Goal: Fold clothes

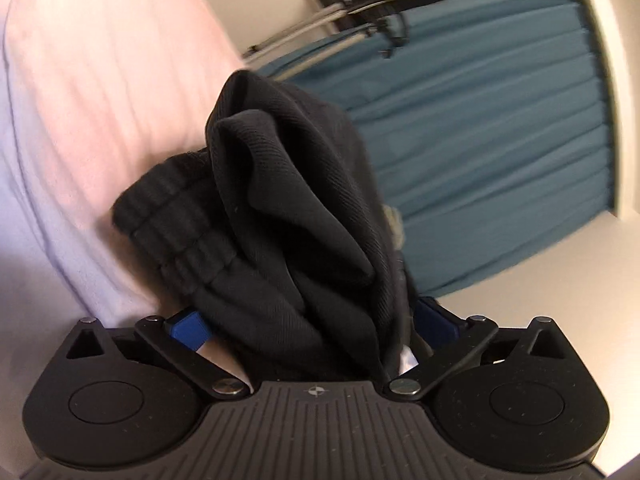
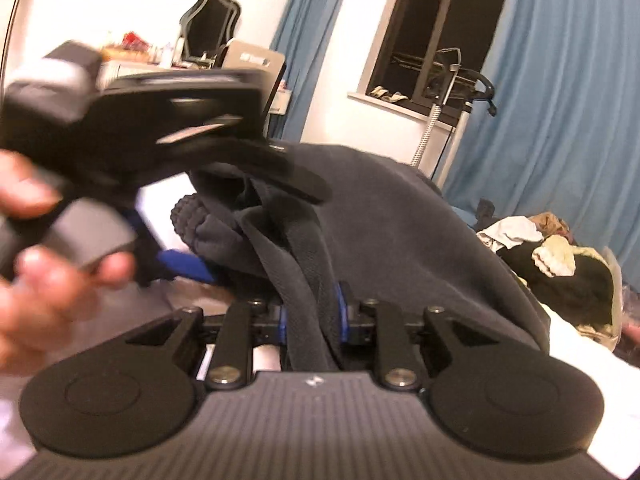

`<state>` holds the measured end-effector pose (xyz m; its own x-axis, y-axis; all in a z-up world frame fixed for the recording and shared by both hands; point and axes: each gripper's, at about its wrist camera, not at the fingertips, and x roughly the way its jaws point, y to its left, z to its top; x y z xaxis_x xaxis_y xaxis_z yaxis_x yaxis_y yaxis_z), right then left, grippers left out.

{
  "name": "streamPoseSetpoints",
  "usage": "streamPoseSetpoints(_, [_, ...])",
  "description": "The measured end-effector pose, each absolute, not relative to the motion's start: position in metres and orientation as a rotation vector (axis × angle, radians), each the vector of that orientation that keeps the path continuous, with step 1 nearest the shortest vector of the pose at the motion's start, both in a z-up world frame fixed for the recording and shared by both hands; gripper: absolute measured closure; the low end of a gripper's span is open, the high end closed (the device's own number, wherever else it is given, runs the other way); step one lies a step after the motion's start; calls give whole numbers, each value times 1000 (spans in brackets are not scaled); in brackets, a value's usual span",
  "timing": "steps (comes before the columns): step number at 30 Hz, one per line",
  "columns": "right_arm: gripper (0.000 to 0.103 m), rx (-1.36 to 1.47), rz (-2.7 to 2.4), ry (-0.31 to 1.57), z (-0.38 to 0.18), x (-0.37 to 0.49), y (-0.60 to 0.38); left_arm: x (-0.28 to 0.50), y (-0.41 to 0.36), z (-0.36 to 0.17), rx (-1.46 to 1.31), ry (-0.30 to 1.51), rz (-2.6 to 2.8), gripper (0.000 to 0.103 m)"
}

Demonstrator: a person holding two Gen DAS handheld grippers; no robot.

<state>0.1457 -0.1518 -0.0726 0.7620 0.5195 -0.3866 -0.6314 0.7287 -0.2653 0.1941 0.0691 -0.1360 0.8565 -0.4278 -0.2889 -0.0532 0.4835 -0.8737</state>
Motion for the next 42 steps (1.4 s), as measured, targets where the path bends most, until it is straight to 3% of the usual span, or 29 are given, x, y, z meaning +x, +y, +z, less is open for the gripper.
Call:
streamPoseSetpoints(4, [77, -457, 645, 288, -76, 141, -149, 203, 72, -149, -1121, 495, -244, 0])
streamPoseSetpoints(7, [67, -449, 670, 300, -74, 143, -154, 214, 77, -162, -1166, 528, -227, 8])
streamPoseSetpoints(9, [62, -282, 699, 399, -62, 156, -173, 218, 78, -166, -1175, 534, -234, 13])
streamPoseSetpoints(11, [58, -88, 724, 460, -50, 162, -196, 219, 78, -167, -1160, 547, -214, 27])
streamPoseSetpoints(13, [55, 172, 713, 476, -41, 172, -236, 219, 79, -167, -1148, 561, -191, 31])
streamPoseSetpoints(15, [41, 370, 638, 480, -35, 183, -272, 218, 81, -168, -1148, 568, -188, 34])
streamPoseSetpoints(16, [28, 436, 570, 477, -34, 188, -288, 218, 81, -168, -1145, 568, -187, 35])
streamPoseSetpoints(22, [25, 689, 268, 664, -89, 231, -348, 214, 81, -168, -1139, 566, -185, 36])
streamPoseSetpoints(28, [31, 874, 380, 678, -125, 249, -342, 211, 82, -166, -1121, 561, -183, 40])
streamPoseSetpoints(30, [46, 824, 387, 650, -123, 247, -336, 209, 81, -164, -1098, 555, -171, 45])
streamPoseSetpoints(32, [69, 769, 375, 610, -116, 245, -333, 206, 79, -157, -1049, 545, -163, 52])
streamPoseSetpoints(34, [76, 761, 371, 562, -106, 236, -332, 204, 77, -147, -1024, 527, -160, 55])
streamPoseSetpoints(42, [81, 716, 392, 384, -31, 185, -349, 181, 60, -92, -978, 467, -234, 58])
